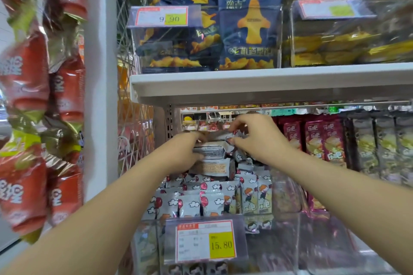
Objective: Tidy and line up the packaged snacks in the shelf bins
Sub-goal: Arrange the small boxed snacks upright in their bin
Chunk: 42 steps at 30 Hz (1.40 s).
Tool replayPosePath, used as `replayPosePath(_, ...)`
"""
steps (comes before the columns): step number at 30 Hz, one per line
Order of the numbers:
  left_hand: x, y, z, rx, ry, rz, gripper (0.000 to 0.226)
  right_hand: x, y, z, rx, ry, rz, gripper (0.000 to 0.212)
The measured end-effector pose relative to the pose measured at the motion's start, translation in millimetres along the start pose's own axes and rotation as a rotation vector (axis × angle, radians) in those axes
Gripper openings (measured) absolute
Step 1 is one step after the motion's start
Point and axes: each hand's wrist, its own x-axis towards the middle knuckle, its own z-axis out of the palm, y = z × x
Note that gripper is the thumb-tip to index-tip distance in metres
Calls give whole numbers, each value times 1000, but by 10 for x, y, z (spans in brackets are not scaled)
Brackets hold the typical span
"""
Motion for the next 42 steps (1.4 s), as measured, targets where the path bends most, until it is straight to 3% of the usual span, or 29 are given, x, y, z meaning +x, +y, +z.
replayPosePath(3,-111,-15,-57,-55,164,45,41,-93,-36,-141,50,131,-30,17)
replayPosePath(5,-231,-16,-106,-225,231,75,34,-222,-54,-269,160,220,-46,18)
replayPosePath(10,-460,73,-146,-1037,73,-80,28,-544,-53,-557,380,345,-53,17)
replayPosePath(12,-482,129,-125,-1231,49,-169,29,-622,-55,-643,458,330,-26,20)
replayPosePath(20,-592,237,-139,-1446,59,-311,36,-811,-73,-957,498,283,44,22)
replayPosePath(24,-679,412,-82,-1491,-13,-265,36,-836,-181,-1025,830,31,63,41)
replayPosePath(26,-709,509,-62,-1459,-125,-173,47,-839,-234,-972,849,-14,55,46)
replayPosePath(29,-756,649,-64,-1373,-215,-43,34,-851,-277,-945,804,-40,39,44)
replayPosePath(33,-793,684,-100,-1259,-132,8,24,-857,-304,-977,721,-120,23,36)
replayPosePath(39,-794,392,-127,-462,126,169,25,-811,-220,-946,304,-73,-40,39)
replayPosePath(42,-823,236,-99,-248,3,156,28,-813,-276,-789,155,-235,-84,45)
